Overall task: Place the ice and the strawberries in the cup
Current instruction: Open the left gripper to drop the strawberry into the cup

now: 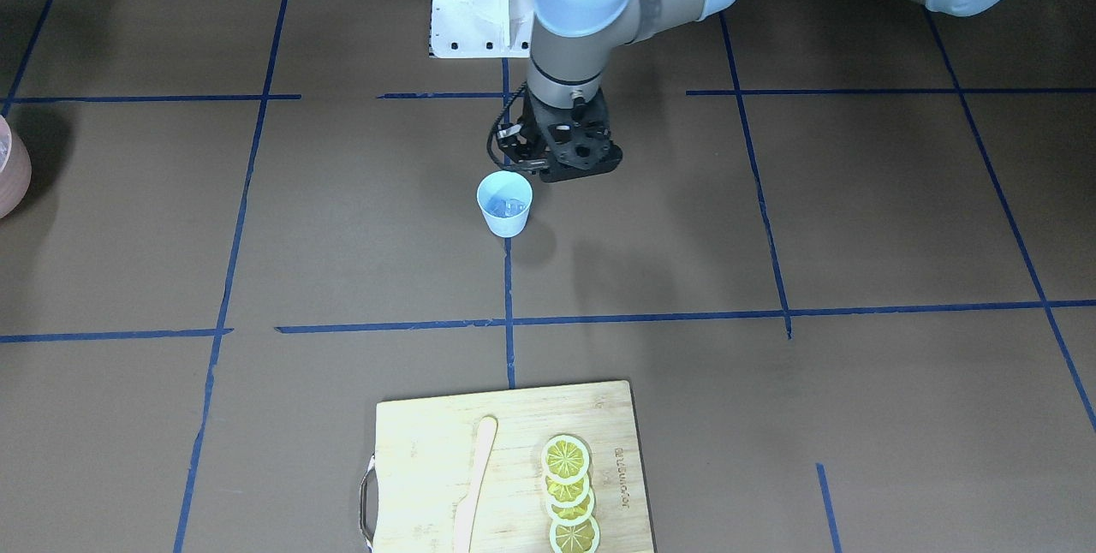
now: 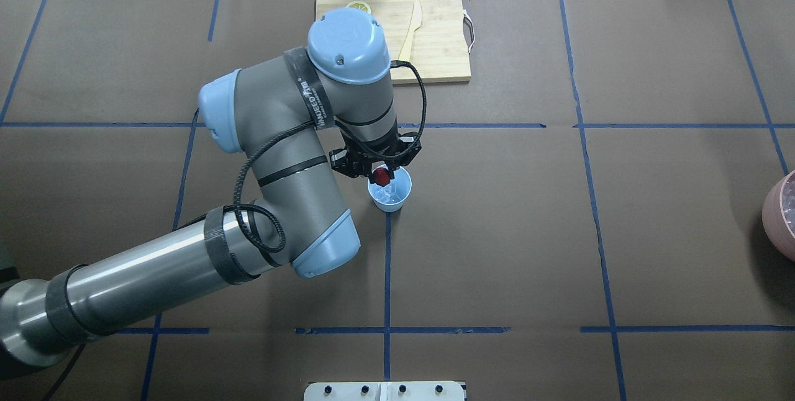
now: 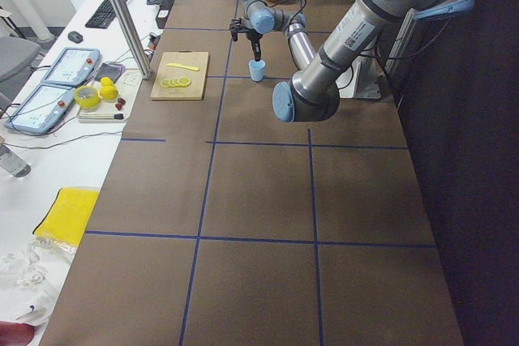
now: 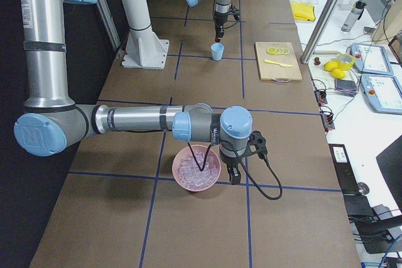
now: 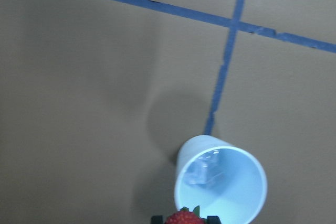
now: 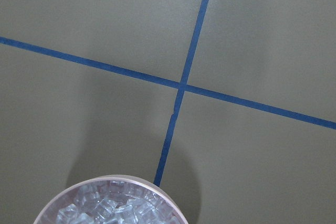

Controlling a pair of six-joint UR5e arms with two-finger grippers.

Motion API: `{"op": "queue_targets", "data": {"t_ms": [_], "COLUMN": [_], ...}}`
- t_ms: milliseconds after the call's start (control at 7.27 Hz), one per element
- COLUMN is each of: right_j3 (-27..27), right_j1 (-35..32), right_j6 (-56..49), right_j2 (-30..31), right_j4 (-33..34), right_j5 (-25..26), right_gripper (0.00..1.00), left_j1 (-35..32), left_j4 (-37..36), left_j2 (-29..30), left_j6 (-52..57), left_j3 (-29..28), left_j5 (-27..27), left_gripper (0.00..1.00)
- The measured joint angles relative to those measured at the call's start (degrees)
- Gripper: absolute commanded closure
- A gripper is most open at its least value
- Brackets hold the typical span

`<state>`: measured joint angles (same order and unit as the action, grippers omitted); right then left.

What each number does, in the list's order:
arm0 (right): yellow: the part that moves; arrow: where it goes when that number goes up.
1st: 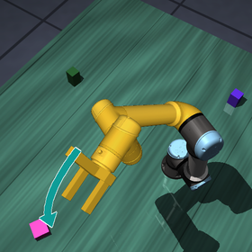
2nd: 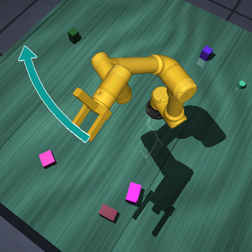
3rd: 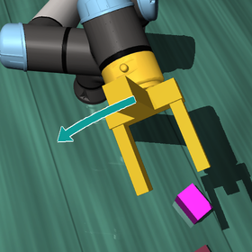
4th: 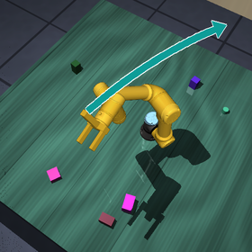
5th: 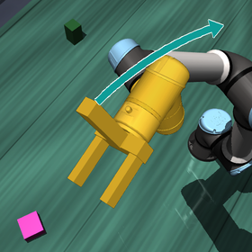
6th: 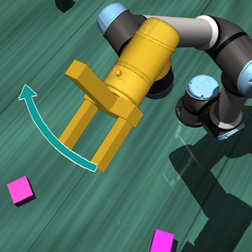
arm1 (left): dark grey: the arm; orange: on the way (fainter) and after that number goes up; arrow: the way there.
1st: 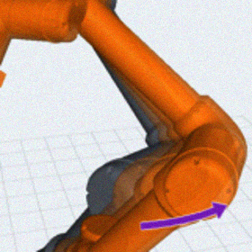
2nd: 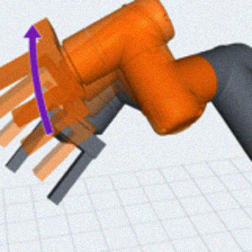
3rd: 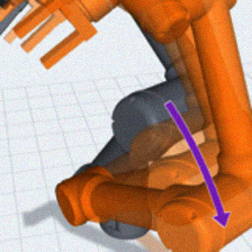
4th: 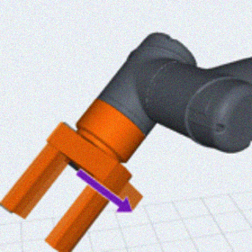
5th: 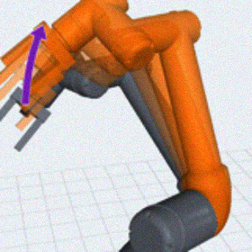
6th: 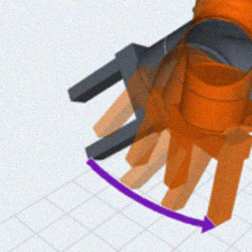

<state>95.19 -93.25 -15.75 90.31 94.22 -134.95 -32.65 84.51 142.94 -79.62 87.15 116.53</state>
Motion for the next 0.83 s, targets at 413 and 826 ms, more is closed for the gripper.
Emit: {"op": "queue_targets", "data": {"t_ms": [413, 826], "right_j3": [-0.11, -0.22], "right_j1": [0.00, -0.01], "right_j6": [0.06, -0.04], "right_j2": [0.04, -0.01], "right_j4": [0.00, 0.00], "right_j5": [0.04, 0.04], "right_gripper": [0.00, 0.00], "left_j1": [0.46, 0.64], "left_j4": [0.88, 2.92], "left_j2": [0.54, 0.07], "left_j6": [-0.02, 0.27], "left_j3": [-1.86, -1.89], "left_j5": [-0.16, -1.42], "left_gripper": [0.01, 0.00]}}
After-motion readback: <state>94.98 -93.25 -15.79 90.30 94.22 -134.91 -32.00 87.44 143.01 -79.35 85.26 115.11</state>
